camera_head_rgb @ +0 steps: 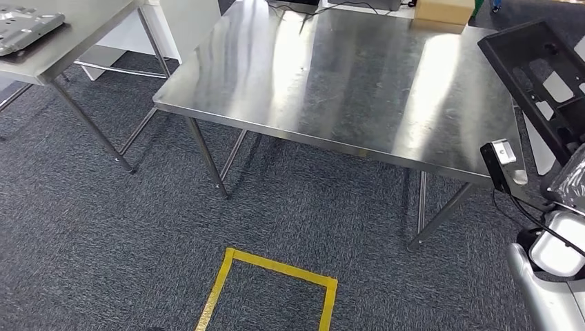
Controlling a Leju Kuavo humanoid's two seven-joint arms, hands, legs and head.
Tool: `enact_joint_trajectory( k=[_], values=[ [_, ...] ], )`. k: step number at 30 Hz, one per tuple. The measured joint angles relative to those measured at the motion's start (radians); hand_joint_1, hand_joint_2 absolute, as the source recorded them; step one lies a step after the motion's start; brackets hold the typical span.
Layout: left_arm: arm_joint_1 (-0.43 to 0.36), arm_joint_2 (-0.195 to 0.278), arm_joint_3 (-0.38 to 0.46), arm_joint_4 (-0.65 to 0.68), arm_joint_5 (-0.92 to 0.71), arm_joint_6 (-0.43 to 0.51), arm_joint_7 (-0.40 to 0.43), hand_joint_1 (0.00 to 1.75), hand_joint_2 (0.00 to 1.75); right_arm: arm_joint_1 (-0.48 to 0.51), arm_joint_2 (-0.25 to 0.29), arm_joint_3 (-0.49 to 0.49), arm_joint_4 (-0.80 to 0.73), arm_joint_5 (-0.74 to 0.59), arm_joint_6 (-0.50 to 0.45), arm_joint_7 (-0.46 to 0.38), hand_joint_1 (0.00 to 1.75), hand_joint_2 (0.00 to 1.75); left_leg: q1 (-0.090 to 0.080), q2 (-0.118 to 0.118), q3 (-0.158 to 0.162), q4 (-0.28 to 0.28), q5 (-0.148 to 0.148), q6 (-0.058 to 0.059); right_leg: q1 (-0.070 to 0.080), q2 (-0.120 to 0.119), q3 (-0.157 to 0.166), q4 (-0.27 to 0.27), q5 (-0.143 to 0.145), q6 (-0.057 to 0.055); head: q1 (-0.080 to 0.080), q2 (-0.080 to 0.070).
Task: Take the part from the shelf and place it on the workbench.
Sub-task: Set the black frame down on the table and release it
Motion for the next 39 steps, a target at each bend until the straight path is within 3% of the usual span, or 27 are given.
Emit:
enact_joint_trajectory(
  k=[2,4,5,6,7,9,10,12,15,17,20,21,22,24,25,26,27,29,31,32,35,36,37,39],
  values=[
    [-0.001,0.000,0.000,0.000,-0.005,0.000,0.002,0.00,1.75,-0.014,0.006,0.012,0.000,0.000,0.011,0.000,1.75,1.75,0.004,-0.001,-0.044,0.082,-0.030,-0.011,-0.001,0.003,0.013,0.000,-0.008,-0.014,-0.003,0.000],
    [-0.002,0.000,0.000,0.000,-0.009,0.000,0.003,0.00,1.75,-0.026,0.015,0.029,0.002,0.000,0.025,0.000,1.75,1.75,0.006,-0.001,-0.122,0.202,-0.069,-0.016,0.002,0.005,0.023,0.000,-0.017,-0.027,-0.005,0.000],
    [-0.001,0.000,0.000,0.000,-0.010,0.000,0.004,0.00,1.75,-0.028,0.022,0.039,0.005,0.000,0.031,0.000,1.75,1.75,0.006,-0.001,-0.155,0.238,-0.076,-0.016,0.004,0.006,0.029,0.000,-0.023,-0.031,-0.005,0.000],
    [-0.001,0.000,0.000,0.000,-0.011,-0.001,0.004,0.00,1.75,-0.030,0.031,0.049,0.011,0.000,0.036,0.000,1.75,1.75,0.006,-0.001,-0.173,0.242,-0.065,-0.014,0.006,0.008,0.036,0.000,-0.029,-0.033,-0.006,0.000],
    [0.000,0.000,0.000,0.000,-0.013,-0.001,0.004,0.00,1.75,-0.032,0.041,0.059,0.019,0.000,0.040,-0.001,1.75,1.75,0.006,-0.001,-0.173,0.211,-0.034,-0.010,0.008,0.009,0.045,0.000,-0.036,-0.033,-0.006,0.000],
    [0.000,0.001,0.000,0.000,-0.017,-0.003,0.004,0.00,1.75,-0.046,0.061,0.076,0.045,0.000,0.043,-0.004,1.75,1.75,0.003,-0.002,-0.136,0.091,0.051,0.004,0.010,0.012,0.062,-0.001,-0.049,-0.031,-0.006,0.000],
    [-0.001,0.002,0.000,0.000,-0.020,-0.004,0.004,0.00,1.75,-0.057,0.070,0.084,0.060,0.000,0.043,-0.006,1.75,1.75,-0.001,-0.002,-0.117,0.038,0.073,0.011,0.012,0.014,0.068,-0.002,-0.055,-0.028,-0.005,0.000],
    [-0.002,0.003,0.000,0.000,-0.024,-0.007,0.003,0.00,1.75,-0.077,0.087,0.099,0.089,0.000,0.043,-0.011,1.75,1.75,-0.009,-0.002,-0.095,-0.012,0.082,0.023,0.014,0.017,0.074,-0.006,-0.059,-0.016,-0.006,0.000],
    [-0.002,0.003,0.000,0.000,-0.027,-0.009,0.003,0.00,1.75,-0.089,0.103,0.113,0.116,0.000,0.046,-0.015,1.75,1.75,-0.010,-0.003,-0.067,-0.031,0.085,0.040,0.018,0.015,0.079,0.009,-0.063,0.000,-0.008,0.000],
    [-0.003,0.003,0.000,0.000,-0.031,-0.012,0.003,0.00,1.75,-0.106,0.111,0.122,0.135,0.000,0.052,-0.023,1.75,1.75,-0.007,-0.004,-0.050,-0.038,0.084,0.049,0.016,0.013,0.033,0.087,-0.081,-0.001,-0.009,0.000],
    [-0.004,0.004,0.000,0.000,-0.042,-0.018,0.003,0.00,1.75,-0.137,0.123,0.146,0.175,0.000,0.072,-0.050,1.75,1.75,-0.007,-0.006,-0.038,-0.039,0.070,0.053,0.015,0.013,-0.086,0.257,-0.133,-0.005,-0.009,0.000],
    [-0.003,0.004,0.000,0.000,-0.045,-0.020,0.003,0.00,1.75,-0.147,0.128,0.156,0.192,0.000,0.078,-0.061,1.75,1.75,-0.007,-0.007,-0.032,-0.039,0.064,0.053,0.015,0.013,-0.108,0.270,-0.135,-0.002,-0.008,0.000],
    [-0.003,0.004,0.000,0.000,-0.049,-0.020,0.003,0.00,1.75,-0.159,0.133,0.169,0.209,0.000,0.082,-0.073,1.75,1.75,-0.007,-0.008,-0.023,-0.038,0.057,0.051,0.014,0.013,-0.111,0.248,-0.117,0.007,-0.008,0.000],
    [-0.003,0.004,0.000,0.000,-0.058,-0.022,0.003,0.00,1.75,-0.198,0.146,0.196,0.251,0.000,0.091,-0.100,1.75,1.75,-0.007,-0.009,-0.005,-0.038,0.042,0.044,0.009,0.010,-0.077,0.115,-0.033,0.032,-0.008,0.000],
    [-0.004,0.004,0.000,0.000,-0.063,-0.024,0.003,0.00,1.75,-0.223,0.154,0.210,0.274,0.000,0.097,-0.119,1.75,1.75,-0.008,-0.009,0.003,-0.036,0.035,0.039,0.010,0.008,-0.058,0.050,0.001,0.037,-0.008,0.000],
    [-0.004,0.005,0.000,0.000,-0.067,-0.026,0.003,0.00,1.75,-0.250,0.164,0.224,0.300,0.000,0.106,-0.142,1.75,1.75,-0.009,-0.008,0.006,-0.036,0.028,0.033,0.012,0.006,-0.041,0.005,0.025,0.032,-0.007,0.000],
    [-0.004,0.006,0.000,0.000,-0.071,-0.029,0.003,0.00,1.75,-0.277,0.174,0.237,0.328,0.000,0.114,-0.168,1.75,1.75,-0.010,-0.007,0.008,-0.034,0.023,0.027,0.015,0.005,-0.035,-0.016,0.035,0.020,-0.007,0.000],
    [-0.005,0.008,0.000,0.000,-0.078,-0.032,0.002,0.00,1.75,-0.326,0.203,0.259,0.394,0.000,0.125,-0.216,1.75,1.75,-0.011,-0.004,0.011,-0.030,0.018,0.017,0.018,0.007,-0.023,-0.018,0.033,-0.009,-0.008,0.000],
    [-0.007,0.009,0.000,-0.001,-0.083,-0.033,0.002,0.00,1.75,-0.369,0.236,0.276,0.463,0.000,0.125,-0.243,1.75,1.75,-0.007,-0.004,-0.005,0.008,0.008,0.007,0.012,0.009,-0.009,-0.022,0.029,-0.024,-0.009,0.000],
    [-0.008,0.009,-0.001,-0.001,-0.085,-0.033,0.002,0.00,1.75,-0.388,0.252,0.283,0.493,0.000,0.124,-0.249,1.75,1.75,-0.004,-0.004,-0.030,0.053,-0.004,0.000,0.009,0.009,-0.001,-0.023,0.025,-0.031,-0.010,0.000],
    [-0.006,0.010,-0.001,-0.001,-0.089,-0.033,0.004,0.00,1.75,-0.424,0.290,0.303,0.561,0.000,0.125,-0.256,1.75,1.75,0.007,-0.003,-0.150,0.229,-0.061,-0.018,0.009,0.009,0.018,-0.024,0.009,-0.045,-0.012,0.000],
    [-0.005,0.010,-0.001,0.000,-0.089,-0.033,0.004,0.00,1.75,-0.430,0.302,0.309,0.581,0.000,0.126,-0.259,1.75,1.75,0.010,-0.003,-0.177,0.252,-0.066,-0.023,0.009,0.009,0.026,-0.023,0.002,-0.045,-0.012,0.000],
    [-0.004,0.011,0.000,0.000,-0.090,-0.034,0.005,0.00,1.75,-0.433,0.313,0.314,0.599,0.000,0.128,-0.263,1.75,1.75,0.013,-0.003,-0.188,0.241,-0.051,-0.025,0.008,0.009,0.036,-0.023,-0.006,-0.044,-0.012,0.000],
    [-0.003,0.013,0.000,0.000,-0.091,-0.034,0.005,0.00,1.75,-0.439,0.335,0.322,0.632,0.000,0.134,-0.269,1.75,1.75,0.019,-0.002,-0.161,0.129,0.036,-0.026,0.005,0.010,0.058,-0.024,-0.024,-0.037,-0.012,0.000]
  ],
)
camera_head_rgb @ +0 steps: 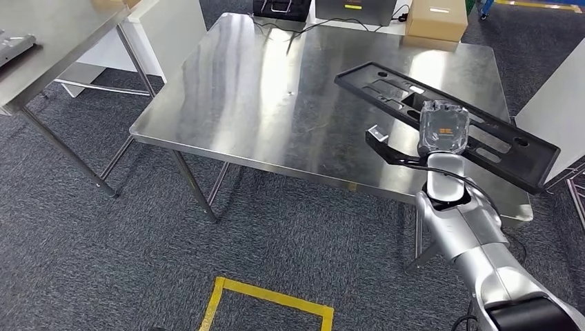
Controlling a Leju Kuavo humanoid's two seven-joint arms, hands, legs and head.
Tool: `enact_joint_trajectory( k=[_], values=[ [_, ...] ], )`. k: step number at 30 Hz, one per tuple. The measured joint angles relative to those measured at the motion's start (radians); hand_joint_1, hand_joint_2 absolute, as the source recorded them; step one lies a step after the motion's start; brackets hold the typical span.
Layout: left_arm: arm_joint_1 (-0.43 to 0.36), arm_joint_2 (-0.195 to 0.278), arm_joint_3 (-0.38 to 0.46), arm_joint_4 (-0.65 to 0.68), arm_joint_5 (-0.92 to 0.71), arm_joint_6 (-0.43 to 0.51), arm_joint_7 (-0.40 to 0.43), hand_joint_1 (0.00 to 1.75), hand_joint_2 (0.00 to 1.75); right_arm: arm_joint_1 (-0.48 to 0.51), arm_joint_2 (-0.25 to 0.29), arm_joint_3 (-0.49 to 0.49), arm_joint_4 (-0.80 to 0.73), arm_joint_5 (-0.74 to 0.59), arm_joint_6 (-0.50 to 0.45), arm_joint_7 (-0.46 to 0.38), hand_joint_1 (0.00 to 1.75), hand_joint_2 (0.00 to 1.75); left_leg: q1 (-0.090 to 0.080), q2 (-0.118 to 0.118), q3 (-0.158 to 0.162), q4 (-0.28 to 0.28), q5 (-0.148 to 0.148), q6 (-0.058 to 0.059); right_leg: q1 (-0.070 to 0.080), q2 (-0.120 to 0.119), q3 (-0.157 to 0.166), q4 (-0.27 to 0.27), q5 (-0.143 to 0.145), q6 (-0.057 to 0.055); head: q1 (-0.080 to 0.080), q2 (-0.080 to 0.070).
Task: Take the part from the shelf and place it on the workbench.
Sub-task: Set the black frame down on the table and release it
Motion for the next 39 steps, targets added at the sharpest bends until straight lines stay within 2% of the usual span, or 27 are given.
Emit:
enact_joint_trajectory(
  k=[1,2,3,6,7,8,9,11,12,13,14,16,17,18,19,20,22,23,26,27,28,29,30,32,34,37,39],
  values=[
    [0.000,0.001,0.000,0.000,0.000,0.000,0.000,0.00,1.75,-0.005,0.009,0.004,0.014,0.000,0.002,-0.001,1.75,1.75,0.001,0.000,0.021,-0.067,0.043,0.001,0.000,0.001,0.010,0.001,-0.009,0.005,-0.001,0.000],
    [0.000,0.001,0.000,0.000,-0.001,-0.001,0.000,0.00,1.75,-0.012,0.019,0.010,0.030,0.000,0.003,-0.002,1.75,1.75,0.001,0.000,0.039,-0.117,0.065,0.005,0.002,0.003,0.015,0.000,-0.016,0.011,-0.001,0.000],
    [0.000,0.002,0.000,0.000,-0.001,-0.001,0.001,0.00,1.75,-0.019,0.028,0.016,0.044,0.000,0.004,-0.004,1.75,1.75,0.000,0.000,0.049,-0.146,0.076,0.010,0.005,0.005,0.018,0.000,-0.021,0.018,-0.001,0.000],
    [-0.001,0.001,0.000,0.000,-0.001,-0.001,0.003,0.00,1.75,-0.033,0.051,0.033,0.078,0.000,0.007,-0.014,1.75,1.75,-0.005,0.000,0.070,-0.161,0.071,0.033,0.010,0.008,0.025,0.005,-0.027,0.038,-0.001,0.000],
    [-0.002,0.001,0.000,0.000,-0.001,-0.001,0.003,0.00,1.75,-0.036,0.057,0.038,0.088,0.000,0.007,-0.017,1.75,1.75,-0.005,0.000,0.078,-0.164,0.069,0.040,0.009,0.006,0.013,0.030,-0.029,0.040,-0.002,0.000],
    [-0.003,0.001,0.000,0.000,-0.002,-0.001,0.003,0.00,1.75,-0.039,0.062,0.042,0.097,0.000,0.007,-0.019,1.75,1.75,-0.006,-0.002,0.087,-0.167,0.067,0.047,0.008,0.005,-0.016,0.076,-0.035,0.040,-0.002,0.000],
    [-0.003,0.002,0.000,0.000,-0.002,-0.001,0.003,0.00,1.75,-0.041,0.066,0.046,0.106,0.000,0.007,-0.020,1.75,1.75,-0.006,-0.004,0.092,-0.168,0.063,0.053,0.007,0.003,-0.058,0.140,-0.048,0.037,-0.002,0.000],
    [-0.003,0.002,0.000,0.000,-0.001,-0.001,0.004,0.00,1.75,-0.043,0.071,0.053,0.124,0.000,0.007,-0.021,1.75,1.75,-0.009,-0.009,0.101,-0.168,0.051,0.060,0.009,0.003,-0.148,0.260,-0.088,0.031,-0.002,0.000],
    [-0.003,0.002,0.000,0.000,-0.001,-0.001,0.004,0.00,1.75,-0.043,0.073,0.056,0.132,0.000,0.007,-0.022,1.75,1.75,-0.011,-0.012,0.107,-0.168,0.044,0.062,0.010,0.003,-0.177,0.284,-0.104,0.030,-0.002,0.000],
    [-0.002,0.002,0.000,0.000,-0.001,0.000,0.005,0.00,1.75,-0.043,0.075,0.058,0.140,0.000,0.007,-0.023,1.75,1.75,-0.013,-0.015,0.116,-0.168,0.037,0.062,0.011,0.003,-0.188,0.274,-0.103,0.033,-0.002,0.000],
    [-0.001,0.001,0.000,0.000,-0.002,0.000,0.005,0.00,1.75,-0.043,0.079,0.060,0.146,0.000,0.007,-0.024,1.75,1.75,-0.016,-0.017,0.127,-0.168,0.029,0.062,0.013,0.003,-0.182,0.232,-0.081,0.038,-0.002,0.000],
    [-0.001,-0.001,0.001,0.000,-0.001,0.001,0.006,0.00,1.75,-0.047,0.085,0.064,0.157,0.000,0.007,-0.029,1.75,1.75,-0.020,-0.019,0.150,-0.168,0.011,0.060,0.018,0.001,-0.144,0.097,0.005,0.049,-0.002,0.000],
    [-0.001,-0.001,0.001,0.000,-0.001,0.001,0.006,0.00,1.75,-0.050,0.089,0.067,0.162,0.000,0.008,-0.031,1.75,1.75,-0.022,-0.020,0.159,-0.168,0.002,0.056,0.022,0.000,-0.127,0.041,0.042,0.045,-0.001,0.000],
    [-0.001,-0.002,0.001,0.000,-0.001,0.001,0.007,0.00,1.75,-0.054,0.093,0.069,0.166,0.000,0.009,-0.033,1.75,1.75,-0.024,-0.021,0.164,-0.170,-0.005,0.051,0.026,-0.001,-0.114,0.006,0.068,0.036,-0.001,0.000],
    [-0.002,-0.002,0.002,0.000,-0.001,0.001,0.007,0.00,1.75,-0.057,0.097,0.070,0.170,0.000,0.010,-0.033,1.75,1.75,-0.025,-0.022,0.169,-0.168,-0.009,0.046,0.029,-0.002,-0.107,-0.012,0.081,0.024,-0.001,0.000],
    [-0.002,-0.002,0.002,0.000,-0.001,0.002,0.007,0.00,1.75,-0.059,0.100,0.071,0.173,-0.001,0.010,-0.033,1.75,1.75,-0.025,-0.022,0.172,-0.168,-0.011,0.041,0.029,-0.001,-0.099,-0.015,0.081,0.012,0.000,0.000],
    [-0.002,-0.001,0.003,0.000,-0.001,0.002,0.007,0.00,1.75,-0.062,0.107,0.072,0.178,-0.001,0.011,-0.033,1.75,1.75,-0.024,-0.018,0.166,-0.140,-0.015,0.034,0.021,0.000,-0.079,-0.024,0.081,0.000,0.000,0.000],
    [-0.002,-0.001,0.004,0.000,-0.001,0.002,0.007,0.00,1.75,-0.064,0.110,0.073,0.180,-0.001,0.011,-0.033,1.75,1.75,-0.022,-0.015,0.147,-0.104,-0.023,0.028,0.016,0.000,-0.068,-0.026,0.078,-0.006,-0.001,0.000],
    [-0.002,-0.001,0.004,0.000,-0.001,0.002,0.007,0.00,1.75,-0.068,0.119,0.073,0.184,0.000,0.011,-0.033,1.75,1.75,-0.013,-0.010,0.050,0.057,-0.073,0.011,0.014,0.001,-0.049,-0.029,0.065,-0.020,-0.003,0.000],
    [-0.001,-0.001,0.005,0.000,-0.001,0.002,0.007,0.00,1.75,-0.068,0.121,0.074,0.186,0.000,0.011,-0.033,1.75,1.75,-0.009,-0.009,0.020,0.095,-0.093,0.006,0.014,0.001,-0.044,-0.029,0.060,-0.021,-0.004,0.000],
    [-0.001,0.000,0.005,0.000,-0.001,0.002,0.007,0.00,1.75,-0.067,0.123,0.075,0.189,0.000,0.012,-0.033,1.75,1.75,-0.005,-0.006,0.000,0.106,-0.099,0.001,0.013,0.002,-0.037,-0.028,0.053,-0.019,-0.004,0.000],
    [-0.001,0.000,0.006,0.000,-0.001,0.002,0.007,0.00,1.75,-0.067,0.124,0.076,0.192,0.000,0.013,-0.033,1.75,1.75,-0.001,-0.004,-0.010,0.097,-0.092,-0.003,0.011,0.003,-0.029,-0.028,0.046,-0.016,-0.004,0.000],
    [-0.001,0.001,0.006,0.000,-0.001,0.002,0.007,0.00,1.75,-0.066,0.125,0.077,0.195,0.000,0.013,-0.033,1.75,1.75,0.004,-0.001,-0.011,0.068,-0.071,-0.008,0.009,0.004,-0.020,-0.027,0.038,-0.012,-0.005,0.000],
    [-0.001,0.002,0.007,0.000,0.000,0.003,0.004,0.00,1.75,-0.066,0.127,0.078,0.200,0.000,0.014,-0.033,1.75,1.75,0.012,0.001,0.025,-0.052,0.017,-0.013,0.007,0.006,-0.004,-0.023,0.022,-0.002,-0.005,0.000],
    [-0.001,0.002,0.010,0.000,0.002,0.002,-0.001,0.00,1.75,-0.067,0.130,0.080,0.203,0.000,0.014,-0.032,1.75,1.75,0.014,-0.002,0.056,-0.143,0.065,-0.008,0.009,0.008,-0.001,-0.015,0.009,0.012,-0.005,0.000],
    [0.000,0.000,0.022,0.000,0.020,-0.005,-0.019,0.00,1.75,-0.066,0.135,0.085,0.210,0.000,0.015,-0.033,1.75,1.75,0.008,-0.005,0.065,-0.156,0.075,0.008,0.016,0.011,-0.007,-0.010,0.000,0.024,-0.004,0.000],
    [-0.001,-0.003,0.038,0.000,0.054,-0.009,-0.063,0.00,1.75,-0.064,0.138,0.088,0.216,0.000,0.016,-0.033,1.75,1.75,0.005,-0.008,0.064,-0.158,0.079,0.010,0.014,0.011,-0.004,-0.012,-0.001,0.025,-0.004,0.000]
  ],
)
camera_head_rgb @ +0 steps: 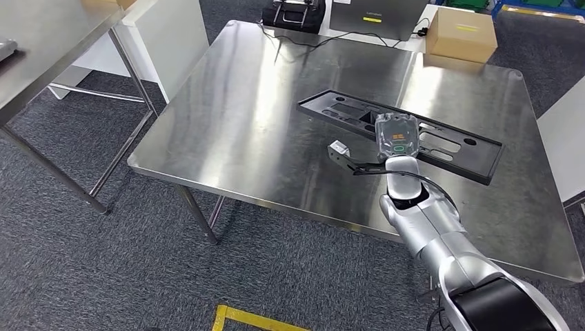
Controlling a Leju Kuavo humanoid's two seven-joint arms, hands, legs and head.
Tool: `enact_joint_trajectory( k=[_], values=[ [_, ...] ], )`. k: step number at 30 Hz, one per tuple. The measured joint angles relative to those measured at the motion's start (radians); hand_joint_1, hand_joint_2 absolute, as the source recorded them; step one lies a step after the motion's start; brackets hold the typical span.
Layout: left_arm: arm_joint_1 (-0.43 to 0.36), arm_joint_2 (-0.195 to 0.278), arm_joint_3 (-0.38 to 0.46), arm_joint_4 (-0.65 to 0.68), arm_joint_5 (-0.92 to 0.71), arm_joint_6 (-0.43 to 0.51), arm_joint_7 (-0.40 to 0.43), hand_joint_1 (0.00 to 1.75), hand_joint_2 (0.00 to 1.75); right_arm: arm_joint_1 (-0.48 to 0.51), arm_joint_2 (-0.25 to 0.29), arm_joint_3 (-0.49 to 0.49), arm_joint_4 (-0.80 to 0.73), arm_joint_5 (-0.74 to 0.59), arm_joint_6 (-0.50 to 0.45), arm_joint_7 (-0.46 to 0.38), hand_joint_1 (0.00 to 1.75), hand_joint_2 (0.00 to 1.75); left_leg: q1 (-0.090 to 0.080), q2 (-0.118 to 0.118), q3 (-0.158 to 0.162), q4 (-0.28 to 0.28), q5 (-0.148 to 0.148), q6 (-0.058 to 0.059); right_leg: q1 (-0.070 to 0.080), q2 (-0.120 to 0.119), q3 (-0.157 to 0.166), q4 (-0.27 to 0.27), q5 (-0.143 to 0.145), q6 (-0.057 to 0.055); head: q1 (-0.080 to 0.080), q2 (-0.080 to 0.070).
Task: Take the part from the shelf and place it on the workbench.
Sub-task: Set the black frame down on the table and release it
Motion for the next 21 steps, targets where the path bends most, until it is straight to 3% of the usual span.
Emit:
enact_joint_trajectory(
  k=[6,10,15,21],
  values=[
    [-0.004,-0.002,0.084,-0.001,0.110,-0.029,-0.144,0.00,1.75,-0.001,0.023,0.009,0.015,0.000,-0.001,-0.001,1.75,1.75,-0.004,-0.010,-0.001,-0.001,-0.008,0.012,-0.002,-0.006,0.011,-0.022,-0.001,-0.001,0.001,0.000],
    [-0.004,0.000,0.111,-0.001,0.115,-0.051,-0.163,0.00,1.75,-0.001,0.035,0.013,0.025,0.000,-0.001,0.001,1.75,1.75,-0.007,-0.010,0.001,-0.001,-0.009,0.015,-0.002,-0.006,0.010,-0.024,-0.001,0.000,0.000,0.000],
    [-0.004,0.004,0.131,-0.001,0.116,-0.053,-0.173,0.00,1.75,0.000,0.041,0.014,0.041,0.000,-0.001,0.003,1.75,1.75,-0.007,-0.009,0.005,-0.001,-0.010,0.015,-0.002,-0.006,0.007,-0.023,-0.002,0.011,0.000,0.000],
    [-0.004,0.005,0.136,-0.001,0.116,-0.052,-0.173,0.00,1.75,0.000,0.041,0.014,0.045,0.000,-0.001,0.004,1.75,1.75,-0.006,-0.009,0.005,-0.001,-0.009,0.015,-0.002,-0.006,0.009,-0.022,-0.002,0.012,0.000,0.000]
  ],
)
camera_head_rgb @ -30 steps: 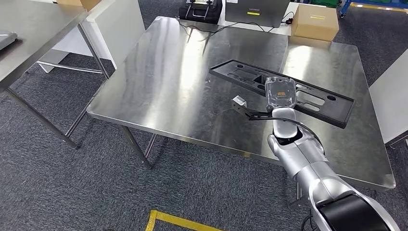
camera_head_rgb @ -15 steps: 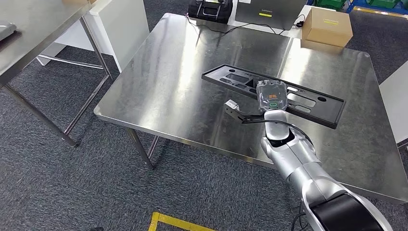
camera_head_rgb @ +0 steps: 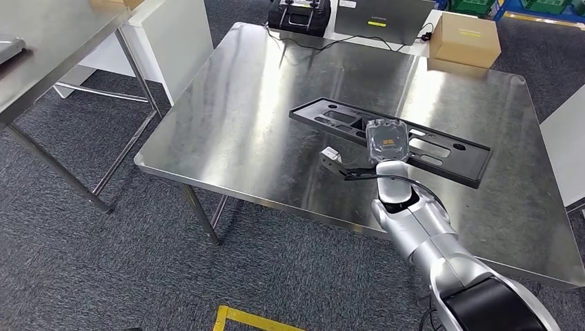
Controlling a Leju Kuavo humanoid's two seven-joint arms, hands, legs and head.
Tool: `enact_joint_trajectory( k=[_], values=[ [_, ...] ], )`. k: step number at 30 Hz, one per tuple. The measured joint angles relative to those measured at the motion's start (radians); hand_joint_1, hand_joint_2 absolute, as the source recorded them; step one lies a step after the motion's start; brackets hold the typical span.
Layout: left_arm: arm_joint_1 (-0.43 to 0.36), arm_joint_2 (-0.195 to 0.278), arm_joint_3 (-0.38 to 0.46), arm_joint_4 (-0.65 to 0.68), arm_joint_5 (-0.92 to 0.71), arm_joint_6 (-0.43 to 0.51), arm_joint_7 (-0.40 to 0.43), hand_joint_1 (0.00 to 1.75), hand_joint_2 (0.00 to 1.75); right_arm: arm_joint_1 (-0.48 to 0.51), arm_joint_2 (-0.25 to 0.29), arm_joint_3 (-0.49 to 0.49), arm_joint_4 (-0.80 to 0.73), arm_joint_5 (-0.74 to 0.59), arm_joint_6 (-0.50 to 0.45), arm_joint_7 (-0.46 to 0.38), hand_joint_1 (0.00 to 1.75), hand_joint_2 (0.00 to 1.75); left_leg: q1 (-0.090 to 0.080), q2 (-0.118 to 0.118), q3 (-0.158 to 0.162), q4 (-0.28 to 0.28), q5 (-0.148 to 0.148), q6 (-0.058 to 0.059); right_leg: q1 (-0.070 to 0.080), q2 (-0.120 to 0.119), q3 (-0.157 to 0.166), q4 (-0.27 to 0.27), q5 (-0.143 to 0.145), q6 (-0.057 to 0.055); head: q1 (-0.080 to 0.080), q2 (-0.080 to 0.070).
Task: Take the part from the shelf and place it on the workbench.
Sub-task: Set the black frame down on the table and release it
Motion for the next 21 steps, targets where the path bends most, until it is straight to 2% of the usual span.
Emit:
enact_joint_trajectory(
  k=[2,4,6,8,14,21],
  values=[
    [0.000,0.000,0.000,0.000,0.000,0.000,0.000,0.00,1.75,0.000,0.000,0.000,0.002,0.000,0.000,0.000,1.75,1.75,0.000,0.000,0.000,0.000,0.000,0.000,0.000,0.000,0.003,0.001,0.000,0.001,0.000,0.000],
    [0.000,0.001,0.004,0.000,0.003,-0.007,-0.005,0.00,1.75,0.003,0.001,0.000,0.007,0.000,-0.001,0.001,0.87,0.87,0.001,0.001,0.001,0.000,0.001,0.000,0.001,0.000,0.004,0.002,0.001,0.001,0.000,0.000],
    [-0.001,0.002,0.012,0.000,0.009,-0.013,-0.003,0.00,0.87,0.009,0.003,-0.002,0.015,0.000,-0.003,0.009,0.00,0.00,0.002,0.002,0.001,0.000,0.001,0.000,0.001,0.000,0.003,0.003,0.001,0.001,0.000,0.000],
    [-0.002,0.002,0.021,0.000,0.010,-0.016,0.016,0.00,0.00,0.015,0.006,-0.004,0.022,0.000,-0.005,0.016,0.00,0.00,0.004,0.002,0.001,0.000,0.000,-0.001,0.003,0.000,0.003,0.003,0.000,0.001,0.000,0.000],
    [-0.002,0.002,0.025,0.000,-0.023,-0.046,0.078,0.00,0.00,0.026,0.013,-0.019,0.033,0.000,-0.007,0.020,0.00,0.00,0.005,0.002,0.003,-0.001,0.000,-0.001,0.004,0.000,0.002,0.003,0.000,0.000,0.000,0.000],
    [-0.002,0.003,0.024,0.000,-0.040,-0.067,0.095,0.00,0.00,0.042,0.013,-0.051,0.041,-0.011,-0.007,0.000,0.00,0.00,0.004,0.002,0.003,-0.001,0.000,-0.001,0.004,0.000,0.004,0.003,0.000,0.000,0.000,0.000]
  ],
)
